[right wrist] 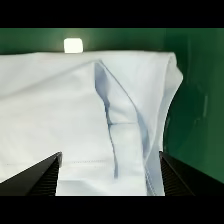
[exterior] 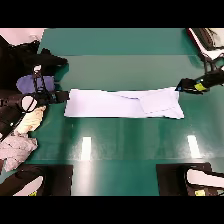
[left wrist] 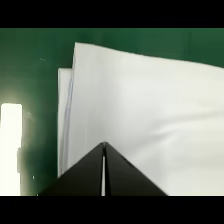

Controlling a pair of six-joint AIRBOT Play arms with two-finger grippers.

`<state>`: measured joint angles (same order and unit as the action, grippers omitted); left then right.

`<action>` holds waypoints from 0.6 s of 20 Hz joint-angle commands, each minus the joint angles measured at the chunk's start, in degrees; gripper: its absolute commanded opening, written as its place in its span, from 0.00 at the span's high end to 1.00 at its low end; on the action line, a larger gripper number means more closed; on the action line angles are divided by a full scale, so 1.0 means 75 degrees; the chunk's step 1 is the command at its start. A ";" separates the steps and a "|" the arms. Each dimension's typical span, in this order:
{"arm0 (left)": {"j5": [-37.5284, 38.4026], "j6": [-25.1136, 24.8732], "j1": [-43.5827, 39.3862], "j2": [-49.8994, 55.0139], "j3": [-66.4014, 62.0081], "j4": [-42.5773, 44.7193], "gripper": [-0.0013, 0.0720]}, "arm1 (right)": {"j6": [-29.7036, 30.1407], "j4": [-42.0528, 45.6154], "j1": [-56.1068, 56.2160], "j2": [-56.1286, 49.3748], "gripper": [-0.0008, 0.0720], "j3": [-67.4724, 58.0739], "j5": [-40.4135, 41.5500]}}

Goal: Fold the shirts.

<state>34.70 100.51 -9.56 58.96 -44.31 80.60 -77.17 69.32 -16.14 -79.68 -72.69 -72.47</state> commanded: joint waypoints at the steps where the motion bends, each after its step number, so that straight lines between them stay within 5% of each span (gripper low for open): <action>1: 0.1067 -0.0015 -0.0006 0.0006 -0.0041 -0.0055 0.95 | 0.1110 -0.1419 -0.1125 -0.0178 0.00 0.0554 -0.0522; 12: 0.1719 -0.0035 -0.0006 0.0006 -0.0041 -0.0965 0.95 | 0.2567 -0.2769 -0.1798 -0.2142 0.03 0.0784 -0.0670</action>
<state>46.44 100.31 -9.58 58.96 -44.58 74.96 -61.12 51.51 -29.30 -92.71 -67.00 -78.08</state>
